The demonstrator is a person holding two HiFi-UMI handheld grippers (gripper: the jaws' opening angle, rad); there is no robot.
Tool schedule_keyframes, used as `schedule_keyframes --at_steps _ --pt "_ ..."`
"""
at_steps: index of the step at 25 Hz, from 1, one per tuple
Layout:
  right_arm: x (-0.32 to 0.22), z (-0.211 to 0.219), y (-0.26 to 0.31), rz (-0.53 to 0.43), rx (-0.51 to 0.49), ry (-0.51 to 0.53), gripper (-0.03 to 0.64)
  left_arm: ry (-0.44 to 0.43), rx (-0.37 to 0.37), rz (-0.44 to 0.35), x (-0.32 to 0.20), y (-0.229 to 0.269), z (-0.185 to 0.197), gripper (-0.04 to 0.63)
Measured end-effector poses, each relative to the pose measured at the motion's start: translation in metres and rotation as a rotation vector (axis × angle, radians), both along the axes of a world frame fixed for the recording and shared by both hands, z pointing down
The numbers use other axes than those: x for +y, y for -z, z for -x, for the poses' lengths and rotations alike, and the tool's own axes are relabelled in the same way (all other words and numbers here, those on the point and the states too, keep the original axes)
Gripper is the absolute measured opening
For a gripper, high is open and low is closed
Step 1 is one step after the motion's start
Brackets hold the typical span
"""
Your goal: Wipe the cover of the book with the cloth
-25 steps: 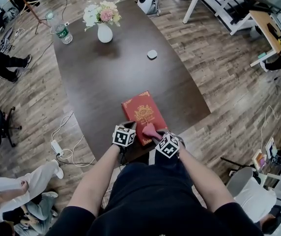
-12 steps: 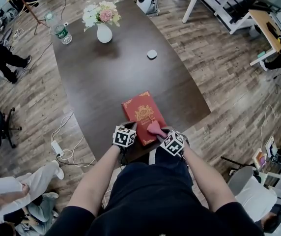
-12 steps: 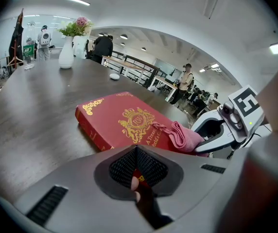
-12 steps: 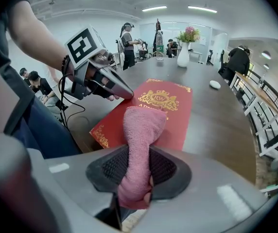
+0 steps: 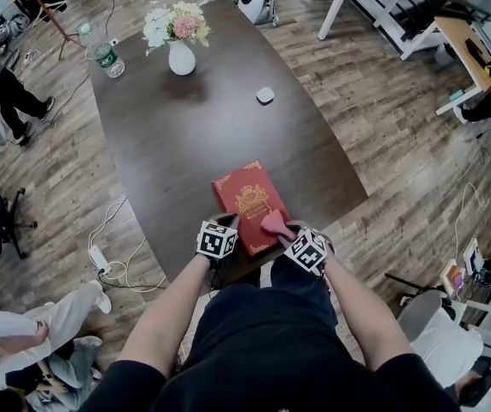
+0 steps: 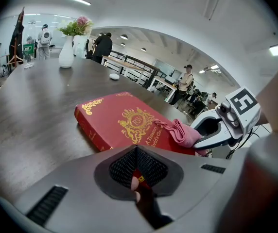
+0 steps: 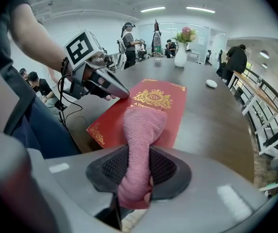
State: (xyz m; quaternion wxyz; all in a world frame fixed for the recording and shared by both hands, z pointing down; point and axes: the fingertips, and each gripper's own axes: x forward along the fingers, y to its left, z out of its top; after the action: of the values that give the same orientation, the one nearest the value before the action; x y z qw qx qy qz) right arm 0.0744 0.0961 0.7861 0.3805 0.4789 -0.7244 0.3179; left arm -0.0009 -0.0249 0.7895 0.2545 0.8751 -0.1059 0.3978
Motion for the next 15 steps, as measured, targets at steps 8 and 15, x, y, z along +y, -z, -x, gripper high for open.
schedule_keyframes --at_steps 8,15 --pt "0.002 -0.009 -0.001 0.005 0.007 -0.010 0.118 0.004 -0.002 0.001 -0.001 -0.001 0.001 -0.005" --pt "0.005 -0.020 0.001 0.000 0.016 -0.010 0.118 -0.005 -0.010 -0.025 0.000 0.000 0.000 -0.005"
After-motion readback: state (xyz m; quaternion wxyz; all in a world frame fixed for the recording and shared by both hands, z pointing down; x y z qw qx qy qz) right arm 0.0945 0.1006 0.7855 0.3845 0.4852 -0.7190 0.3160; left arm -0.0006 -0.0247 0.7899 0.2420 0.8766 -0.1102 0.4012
